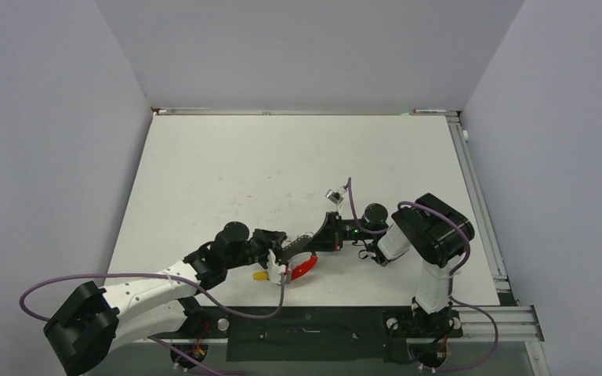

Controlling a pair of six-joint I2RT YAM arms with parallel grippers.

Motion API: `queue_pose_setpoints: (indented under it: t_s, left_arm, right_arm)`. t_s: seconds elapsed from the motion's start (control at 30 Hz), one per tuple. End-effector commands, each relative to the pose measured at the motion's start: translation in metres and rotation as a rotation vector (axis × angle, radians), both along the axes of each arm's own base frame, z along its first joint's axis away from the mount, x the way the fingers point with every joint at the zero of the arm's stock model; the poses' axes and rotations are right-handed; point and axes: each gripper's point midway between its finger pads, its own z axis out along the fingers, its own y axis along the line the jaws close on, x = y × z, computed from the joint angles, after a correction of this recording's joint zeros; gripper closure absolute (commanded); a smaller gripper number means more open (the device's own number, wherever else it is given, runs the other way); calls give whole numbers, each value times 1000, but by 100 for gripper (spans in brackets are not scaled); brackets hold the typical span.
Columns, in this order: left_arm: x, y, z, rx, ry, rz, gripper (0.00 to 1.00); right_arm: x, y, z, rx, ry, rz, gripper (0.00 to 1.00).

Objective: Remove the keys from the keyring

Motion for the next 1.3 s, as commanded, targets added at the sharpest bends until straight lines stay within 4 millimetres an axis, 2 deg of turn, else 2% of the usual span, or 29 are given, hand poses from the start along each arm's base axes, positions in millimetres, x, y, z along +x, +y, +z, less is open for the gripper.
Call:
queue_pose_setpoints:
  t_s: [0.0,0.43,0.63,0.73,1.07,1.27]
  left_arm:
    - [-8,-1,-8,12,28,-40,100]
    - [-10,0,-4,26,-22,-46,100]
    - [-11,0,1,30,-95,-31,100]
    - [-11,3,-3,53,-145,-32,100]
    - [-4,22,-21,150,-283,-9,100]
    - [8,24,-10,127,-286,51,100]
  right_arm:
    - [3,1,15,50,-86,7,95]
    - [4,1,15,52,-69,4,95]
    - [3,1,14,55,-63,8,95]
    - [3,-1,16,61,-57,5,95]
    - [1,-6,25,109,-39,5,95]
    - [-1,-7,23,106,-49,10,95]
